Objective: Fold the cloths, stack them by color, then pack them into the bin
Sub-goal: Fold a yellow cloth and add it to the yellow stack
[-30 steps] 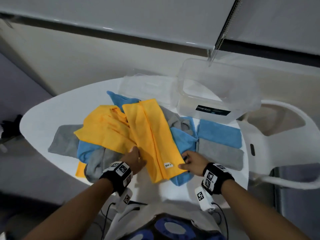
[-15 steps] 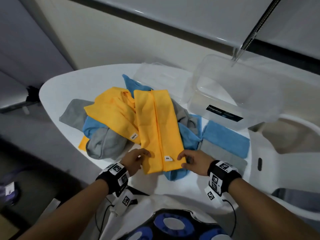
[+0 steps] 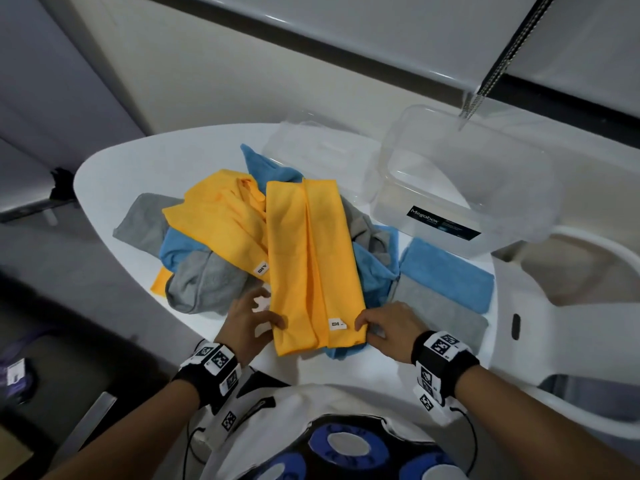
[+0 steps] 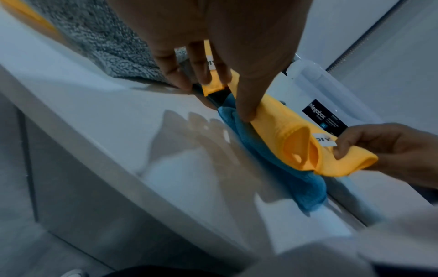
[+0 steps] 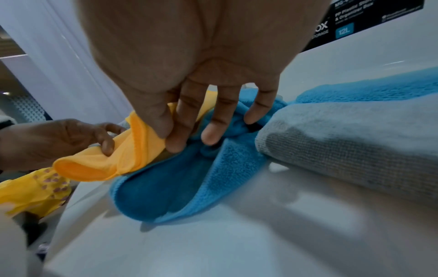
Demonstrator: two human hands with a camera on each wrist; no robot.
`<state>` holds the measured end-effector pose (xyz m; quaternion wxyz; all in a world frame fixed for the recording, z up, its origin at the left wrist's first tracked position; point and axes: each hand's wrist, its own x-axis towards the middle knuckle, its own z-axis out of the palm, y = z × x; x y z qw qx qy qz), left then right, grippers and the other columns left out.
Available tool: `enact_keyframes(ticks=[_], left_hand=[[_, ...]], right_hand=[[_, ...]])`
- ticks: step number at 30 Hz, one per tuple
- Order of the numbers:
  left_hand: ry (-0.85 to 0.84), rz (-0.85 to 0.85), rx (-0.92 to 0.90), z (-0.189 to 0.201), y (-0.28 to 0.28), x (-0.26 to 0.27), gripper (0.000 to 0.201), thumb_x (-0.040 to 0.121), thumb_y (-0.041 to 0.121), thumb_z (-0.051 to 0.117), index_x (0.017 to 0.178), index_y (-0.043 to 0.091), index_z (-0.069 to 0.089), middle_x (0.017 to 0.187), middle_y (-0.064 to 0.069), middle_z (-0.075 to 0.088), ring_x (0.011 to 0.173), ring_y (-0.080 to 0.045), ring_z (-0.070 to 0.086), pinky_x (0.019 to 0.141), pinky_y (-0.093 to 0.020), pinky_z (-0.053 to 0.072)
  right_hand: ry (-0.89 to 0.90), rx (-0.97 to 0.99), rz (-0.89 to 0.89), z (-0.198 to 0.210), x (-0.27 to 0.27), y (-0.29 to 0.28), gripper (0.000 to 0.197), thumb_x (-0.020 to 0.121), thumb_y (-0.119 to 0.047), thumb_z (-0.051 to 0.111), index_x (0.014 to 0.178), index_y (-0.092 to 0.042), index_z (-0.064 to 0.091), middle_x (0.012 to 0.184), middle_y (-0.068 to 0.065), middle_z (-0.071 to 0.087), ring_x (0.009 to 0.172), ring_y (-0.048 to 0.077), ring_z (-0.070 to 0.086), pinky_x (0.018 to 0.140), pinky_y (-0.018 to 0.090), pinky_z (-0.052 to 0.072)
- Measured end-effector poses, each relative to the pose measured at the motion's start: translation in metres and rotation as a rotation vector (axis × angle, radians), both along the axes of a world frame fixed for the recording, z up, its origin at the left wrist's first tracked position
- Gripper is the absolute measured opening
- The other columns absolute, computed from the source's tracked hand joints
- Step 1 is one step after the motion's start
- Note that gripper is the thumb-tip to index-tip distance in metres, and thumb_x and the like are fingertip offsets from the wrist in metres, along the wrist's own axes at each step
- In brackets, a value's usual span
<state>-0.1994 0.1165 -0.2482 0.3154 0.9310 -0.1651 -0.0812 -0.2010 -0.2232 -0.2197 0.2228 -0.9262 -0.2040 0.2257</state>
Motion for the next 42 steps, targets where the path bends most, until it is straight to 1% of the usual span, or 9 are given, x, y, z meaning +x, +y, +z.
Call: enact_keyframes(ticks=[8,10,12,16,23,27,31,37,42], left_hand=[[-0.180,-0.165,0.067,0.008,0.000,0.014,0.023,0.086,0.037,0.053,0.105,0.030,0.063,0.137,0.010,0.052,0.132,-0.021,0.042,0.091,-0.038,0.036],[-0.109,-0.156,0.009,0.009,0.000,0.022,0.030,0.090,0.037,0.047,0.115,0.026,0.058,0.124,0.009,0.061,0.119,-0.016,0.055,0.089,-0.035,0.042],[-0.018,-0.142,-0.051,0.008,0.001,0.030,0.028,0.092,0.035,0.045,0.116,0.023,0.054,0.105,0.004,0.066,0.097,-0.019,0.064,0.079,-0.033,0.048],[0.202,-0.029,-0.050,0.004,0.000,0.037,0.040,0.091,0.054,0.034,0.122,0.030,0.042,0.098,0.001,0.066,0.087,-0.022,0.064,0.071,-0.034,0.048],[0.424,0.148,-0.116,0.000,0.004,0.041,0.060,0.088,0.060,0.030,0.129,0.021,0.051,0.116,-0.004,0.065,0.104,-0.025,0.060,0.086,-0.036,0.046],[0.314,0.076,-0.164,0.001,0.002,0.044,0.077,0.086,0.076,0.023,0.109,0.012,0.061,0.099,-0.006,0.067,0.088,-0.021,0.060,0.078,-0.040,0.047],[0.287,0.127,-0.173,0.005,-0.007,0.054,0.062,0.082,0.067,0.033,0.102,0.016,0.064,0.090,0.002,0.066,0.079,-0.007,0.058,0.067,-0.016,0.043],[0.296,0.252,-0.213,0.000,-0.016,0.068,0.057,0.084,0.063,0.034,0.092,0.012,0.056,0.069,-0.009,0.060,0.066,-0.023,0.059,0.064,-0.040,0.048],[0.423,0.335,-0.153,-0.010,-0.021,0.076,0.032,0.101,0.039,0.038,0.107,0.013,0.054,0.083,-0.016,0.064,0.074,-0.031,0.062,0.071,-0.047,0.051]], right_hand=[[-0.227,0.184,0.033,0.008,0.021,0.020,0.018,0.087,-0.032,0.056,0.104,-0.030,0.056,0.136,-0.009,0.049,0.134,0.012,0.038,0.108,0.032,0.026],[-0.095,0.234,-0.019,0.010,0.030,0.026,0.021,0.090,-0.035,0.051,0.111,-0.033,0.051,0.121,-0.009,0.060,0.127,0.012,0.048,0.109,0.033,0.035],[0.003,0.185,-0.094,0.012,0.037,0.030,0.016,0.093,-0.040,0.050,0.107,-0.034,0.045,0.099,-0.004,0.063,0.097,0.015,0.059,0.084,0.037,0.051],[0.099,0.159,-0.178,0.008,0.045,0.030,0.011,0.101,-0.033,0.046,0.102,-0.027,0.037,0.071,-0.003,0.052,0.063,0.015,0.054,0.056,0.027,0.040],[0.215,0.187,-0.285,0.003,0.051,0.024,0.011,0.102,-0.030,0.045,0.097,-0.021,0.040,0.064,-0.008,0.043,0.055,0.000,0.042,0.053,0.017,0.034],[0.142,0.223,-0.338,-0.002,0.058,0.030,0.023,0.102,-0.029,0.047,0.080,-0.027,0.039,0.061,-0.007,0.043,0.054,0.003,0.041,0.054,0.019,0.033],[0.101,0.209,-0.386,-0.001,0.068,0.040,0.019,0.102,-0.029,0.047,0.085,-0.031,0.038,0.065,-0.012,0.042,0.061,-0.003,0.042,0.057,0.016,0.032],[0.040,0.209,-0.479,-0.001,0.079,0.045,0.034,0.100,-0.026,0.052,0.071,-0.035,0.035,0.062,-0.008,0.043,0.059,0.003,0.043,0.054,0.015,0.030],[0.082,0.298,-0.526,-0.005,0.082,0.045,0.016,0.098,-0.026,0.055,0.088,-0.015,0.053,0.064,-0.004,0.044,0.059,0.007,0.043,0.055,0.013,0.036]])
